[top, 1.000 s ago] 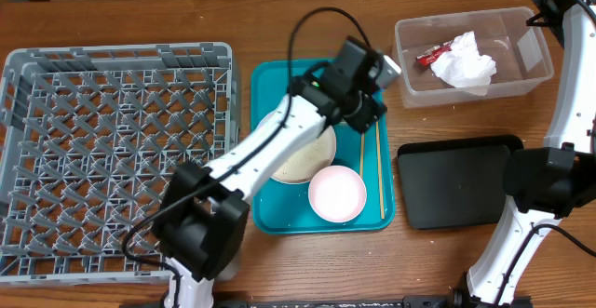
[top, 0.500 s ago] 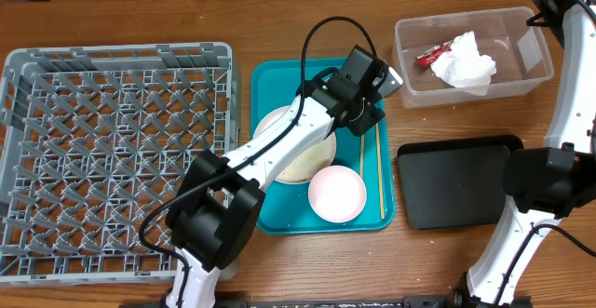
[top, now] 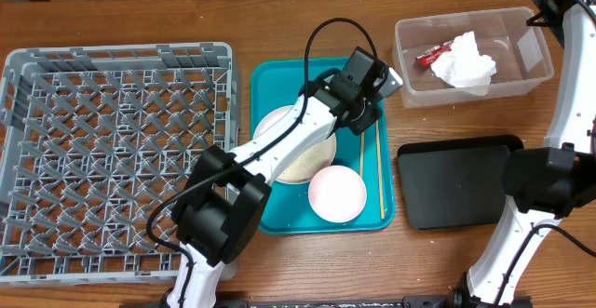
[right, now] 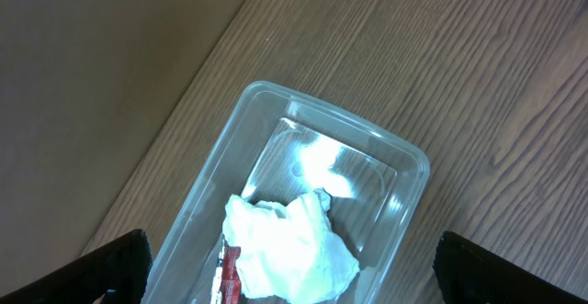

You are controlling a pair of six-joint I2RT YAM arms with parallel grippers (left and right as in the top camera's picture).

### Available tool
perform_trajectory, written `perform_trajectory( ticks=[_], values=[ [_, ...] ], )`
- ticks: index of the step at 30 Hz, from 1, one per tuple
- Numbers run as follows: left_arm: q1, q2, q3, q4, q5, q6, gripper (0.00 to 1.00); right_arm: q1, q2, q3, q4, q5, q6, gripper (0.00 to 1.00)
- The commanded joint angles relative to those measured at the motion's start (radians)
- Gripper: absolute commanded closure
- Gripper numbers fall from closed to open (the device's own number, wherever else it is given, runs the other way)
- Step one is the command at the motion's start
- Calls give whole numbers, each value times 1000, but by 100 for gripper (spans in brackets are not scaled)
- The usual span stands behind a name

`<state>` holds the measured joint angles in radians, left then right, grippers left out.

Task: Sort waste into correct bins and load items into the dishwasher
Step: 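Reach the left gripper to the tray and grasp the white cup, then carry the white cup over the dish rack and set it down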

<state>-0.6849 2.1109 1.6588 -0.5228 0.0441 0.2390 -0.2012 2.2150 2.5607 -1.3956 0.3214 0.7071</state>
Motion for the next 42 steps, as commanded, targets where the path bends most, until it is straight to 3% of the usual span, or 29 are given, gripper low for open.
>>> perform_trajectory(
  ticks=[1,7,13,16,21,24,28,34,42],
  values=[
    [11,-12,59,-6,-4,-58,96,1,-27,13,5,6,8,0],
    [45,-110,105,-53,-30,-193,96,1,-27,13,5,6,8,0],
    [200,-275,105,-130,-45,-475,96,1,-27,13,5,6,8,0],
    [347,-340,105,-181,140,-586,96,1,-27,13,5,6,8,0],
    [662,-349,98,-205,706,-613,96,1,-27,13,5,6,8,0],
    [831,-318,74,-211,933,-643,96,1,-27,13,5,6,8,0],
    [1000,-246,35,-267,1114,-674,96,1,-27,13,5,6,8,0],
    [1117,-153,-48,-289,1389,-616,96,1,-27,13,5,6,8,0],
    [1204,-127,-143,-332,1442,-620,96,1,-27,13,5,6,8,0]
  ],
)
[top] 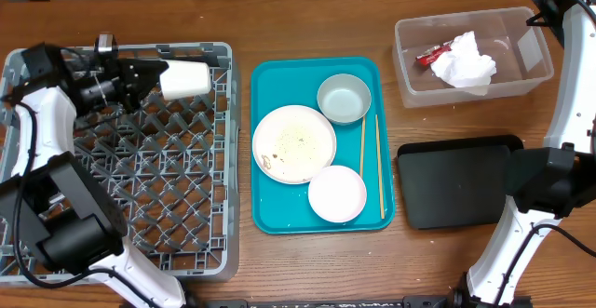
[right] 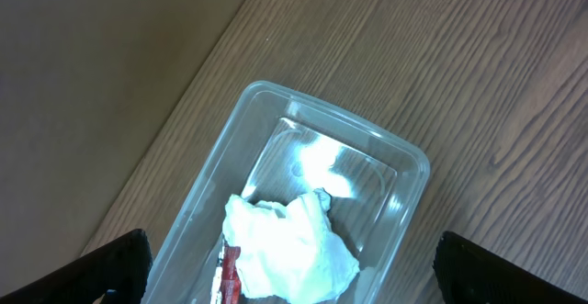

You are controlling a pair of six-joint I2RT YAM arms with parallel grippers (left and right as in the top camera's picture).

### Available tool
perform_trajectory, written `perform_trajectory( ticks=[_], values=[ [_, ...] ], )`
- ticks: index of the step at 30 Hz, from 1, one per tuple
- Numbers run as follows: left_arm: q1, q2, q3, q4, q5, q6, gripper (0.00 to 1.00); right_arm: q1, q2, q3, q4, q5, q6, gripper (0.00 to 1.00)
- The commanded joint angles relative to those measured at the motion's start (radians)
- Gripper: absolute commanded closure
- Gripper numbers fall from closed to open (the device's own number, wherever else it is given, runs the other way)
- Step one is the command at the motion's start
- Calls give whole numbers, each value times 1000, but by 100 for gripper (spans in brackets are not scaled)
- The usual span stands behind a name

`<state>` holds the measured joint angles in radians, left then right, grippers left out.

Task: Sort waste into correct bins and load items into the dishwasher
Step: 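Carry the white cup over the dish rack and set it down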

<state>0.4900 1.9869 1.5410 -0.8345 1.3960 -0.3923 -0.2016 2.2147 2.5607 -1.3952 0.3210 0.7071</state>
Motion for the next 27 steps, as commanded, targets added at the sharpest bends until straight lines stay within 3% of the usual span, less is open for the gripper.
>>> perform_trajectory(
  ticks=[1,15,27],
  values=[
    [42,-3,-34,-35,89,11,96,1,-26,13,5,6,8,0],
    [149,-3,-137,-79,-140,29,96,1,-26,13,5,6,8,0],
    [145,-3,-180,100,-63,40,96,1,-26,13,5,6,8,0]
  ],
)
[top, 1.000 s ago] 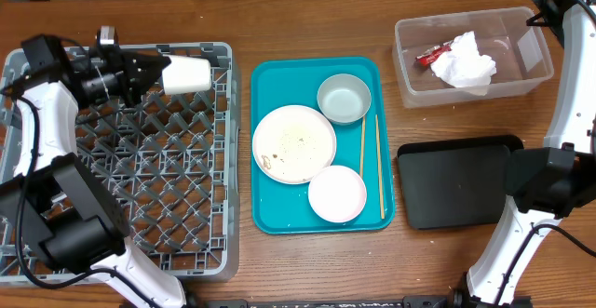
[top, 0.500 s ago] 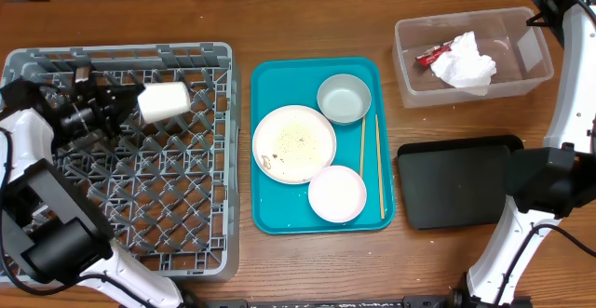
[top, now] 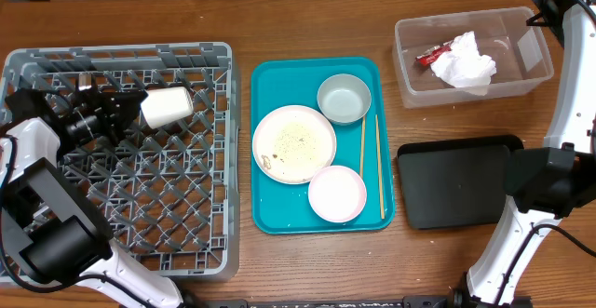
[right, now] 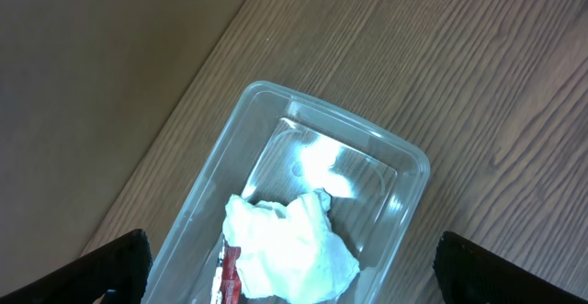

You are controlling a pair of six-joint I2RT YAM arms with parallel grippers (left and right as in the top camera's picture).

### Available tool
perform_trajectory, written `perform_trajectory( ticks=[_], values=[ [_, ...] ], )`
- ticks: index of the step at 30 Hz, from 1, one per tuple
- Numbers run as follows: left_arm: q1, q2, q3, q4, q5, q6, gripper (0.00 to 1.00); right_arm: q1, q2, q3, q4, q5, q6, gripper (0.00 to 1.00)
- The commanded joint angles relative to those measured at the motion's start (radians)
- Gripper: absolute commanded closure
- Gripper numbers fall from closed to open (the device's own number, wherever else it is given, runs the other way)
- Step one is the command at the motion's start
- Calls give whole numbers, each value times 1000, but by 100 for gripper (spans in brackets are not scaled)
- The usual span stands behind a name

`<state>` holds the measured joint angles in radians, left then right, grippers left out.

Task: Sort waste into correct bins and load items into the dishwasher
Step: 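Carry the white cup over the dish rack and set it down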

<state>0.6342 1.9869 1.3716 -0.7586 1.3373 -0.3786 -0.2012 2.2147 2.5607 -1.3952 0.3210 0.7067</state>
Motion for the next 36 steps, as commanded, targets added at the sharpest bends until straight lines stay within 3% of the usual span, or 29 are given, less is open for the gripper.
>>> perform_trajectory(
  ticks=[1,5,17,19,21,24,36],
  values=[
    [0,-3,-10,29,-10,26,96,1,-26,13,5,6,8,0],
    [3,-3,-10,30,-27,16,96,1,-26,13,5,6,8,0],
    [3,-3,-10,-36,-298,20,96,1,-26,13,5,6,8,0],
    [7,-3,-9,-55,-356,20,90,1,-26,13,5,6,8,0],
    [8,-3,-5,-92,-435,23,82,1,-26,13,5,6,8,0],
    [8,-3,12,-140,-522,47,78,1,-26,13,5,6,8,0],
    [7,-3,303,-460,-827,73,82,1,-26,13,5,6,8,0]
  ],
)
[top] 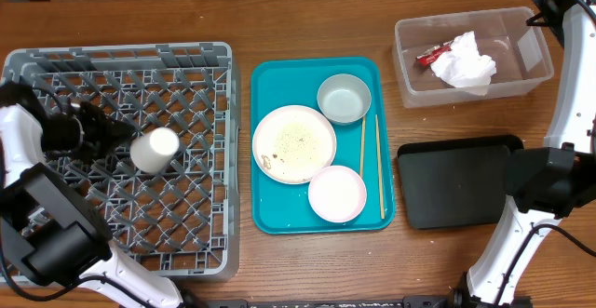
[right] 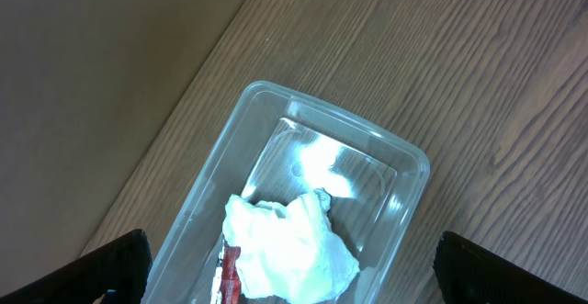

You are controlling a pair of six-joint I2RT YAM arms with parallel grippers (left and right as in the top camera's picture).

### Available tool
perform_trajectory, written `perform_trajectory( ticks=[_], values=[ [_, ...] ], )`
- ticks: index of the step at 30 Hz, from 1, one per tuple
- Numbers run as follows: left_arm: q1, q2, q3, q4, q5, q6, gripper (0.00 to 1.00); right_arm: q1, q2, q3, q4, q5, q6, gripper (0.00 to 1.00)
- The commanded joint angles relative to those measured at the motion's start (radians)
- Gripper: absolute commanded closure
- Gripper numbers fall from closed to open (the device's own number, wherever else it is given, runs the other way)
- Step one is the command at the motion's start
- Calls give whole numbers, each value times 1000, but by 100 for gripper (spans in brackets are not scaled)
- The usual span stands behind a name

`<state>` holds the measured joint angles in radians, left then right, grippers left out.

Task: Sort waste into correct bins and load items into the dishwasher
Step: 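Carry the white cup over the dish rack and set it down, then release the cup and move the left gripper to the teal tray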

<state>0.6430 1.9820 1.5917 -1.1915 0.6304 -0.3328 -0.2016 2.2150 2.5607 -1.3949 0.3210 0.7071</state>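
Note:
A white cup stands in the grey dish rack, round end up, left of the rack's middle. My left gripper reaches in from the rack's left side and is shut on the cup. On the teal tray lie a used plate, a grey-green bowl, a pink bowl and chopsticks. My right gripper hangs open high above the clear bin, which holds a crumpled napkin and a red wrapper.
A black bin sits right of the teal tray, in front of the clear bin. The right arm rises along the table's right edge. Bare wooden table lies behind the rack and tray.
My left gripper has carried the cup from the rack's back left part toward its middle. The cup, lying sideways then, now stands round end up. The right arm has not moved.
My left gripper was first over the back right corner of the teal tray. Then it held a white cup sideways over the rack's back edge, then lower and nearer the rack's left. Now the cup stands in the rack. The right gripper stayed open over the clear bin.

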Motion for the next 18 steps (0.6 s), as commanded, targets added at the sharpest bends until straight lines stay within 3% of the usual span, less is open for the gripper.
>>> perform_trajectory(
  ticks=[1,11,15,18],
  values=[
    [-2,2,112,-50,-132,35,83,1,-27,13,4,6,8,0],
    [-47,-51,292,-211,-167,111,86,1,-27,13,4,6,8,0],
    [-145,-66,292,-238,-168,202,96,1,-27,13,4,6,8,0],
    [-239,-65,291,-239,-170,249,96,1,-27,13,4,6,8,0]
  ],
)
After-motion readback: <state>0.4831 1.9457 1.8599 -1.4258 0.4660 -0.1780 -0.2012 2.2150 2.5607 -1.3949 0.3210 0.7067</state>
